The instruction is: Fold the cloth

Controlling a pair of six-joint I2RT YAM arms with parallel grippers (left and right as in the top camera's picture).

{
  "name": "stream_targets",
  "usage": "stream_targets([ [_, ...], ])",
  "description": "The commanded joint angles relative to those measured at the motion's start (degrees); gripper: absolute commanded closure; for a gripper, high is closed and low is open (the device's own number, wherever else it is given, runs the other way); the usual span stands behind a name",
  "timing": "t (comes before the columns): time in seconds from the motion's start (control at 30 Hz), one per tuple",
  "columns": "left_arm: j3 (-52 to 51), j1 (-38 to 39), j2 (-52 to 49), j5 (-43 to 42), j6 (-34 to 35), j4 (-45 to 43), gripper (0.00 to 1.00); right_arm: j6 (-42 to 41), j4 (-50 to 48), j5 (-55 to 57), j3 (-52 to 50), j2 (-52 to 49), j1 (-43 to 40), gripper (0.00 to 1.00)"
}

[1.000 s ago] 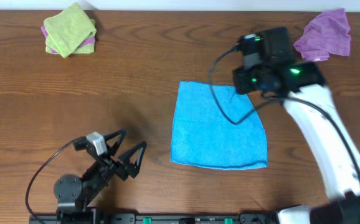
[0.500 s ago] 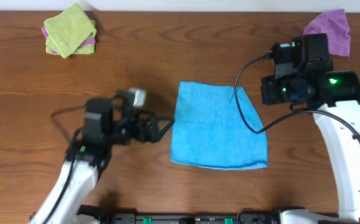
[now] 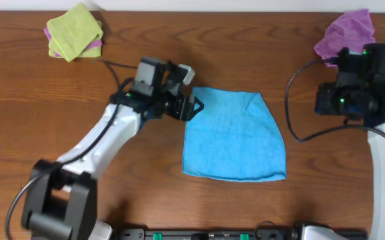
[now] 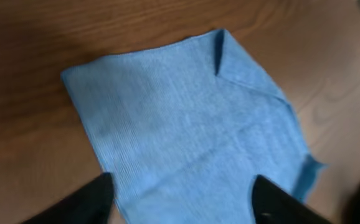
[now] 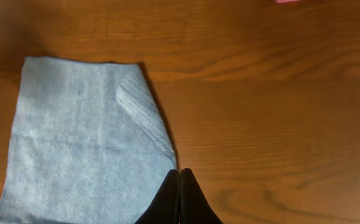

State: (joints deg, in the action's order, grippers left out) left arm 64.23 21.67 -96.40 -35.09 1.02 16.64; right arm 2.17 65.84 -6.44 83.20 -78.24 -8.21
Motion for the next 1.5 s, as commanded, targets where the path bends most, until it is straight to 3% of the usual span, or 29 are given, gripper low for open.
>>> stream_targets([
  [0.0, 3.8, 1.1, -4.5, 2.8, -1.8, 0.7, 0.5, 1.2, 0.2, 0.2, 0.2, 0.3, -2.0, 0.98],
  [0.13, 7.5, 1.8, -8.7, 4.0, -0.1, 0.7, 0.68, 1.4, 0.2, 0.2, 0.2, 0.3, -5.1, 0.99],
  [0.23, 9.8, 2.3, -11.3, 6.6, 0.5, 0.0, 0.94, 1.8, 0.2, -0.1, -0.2, 0.3, -7.6, 0.98],
  [0.53, 10.2, 2.8, -15.8, 8.1, 0.7, -11.1, 0.94, 1.8, -4.7, -2.2, -7.3, 0.3, -8.4, 0.98],
  [0.67, 10.2, 3.1, -16.9, 12.2, 0.6, -10.4, 0.94, 1.8, -6.3, -3.1, -8.5, 0.3, -8.4, 0.98],
  [1.27, 10.2, 3.2, -24.7, 15.6, -0.7, -9.7, 0.94, 1.8, -4.3, -6.0, -8.5, 0.3, -8.3, 0.99],
  [1.47, 10.2, 3.3, -25.0, 22.0, -3.0, -9.8, 0.94, 1.8, -3.6, -6.1, -8.5, 0.3, -8.3, 0.98],
])
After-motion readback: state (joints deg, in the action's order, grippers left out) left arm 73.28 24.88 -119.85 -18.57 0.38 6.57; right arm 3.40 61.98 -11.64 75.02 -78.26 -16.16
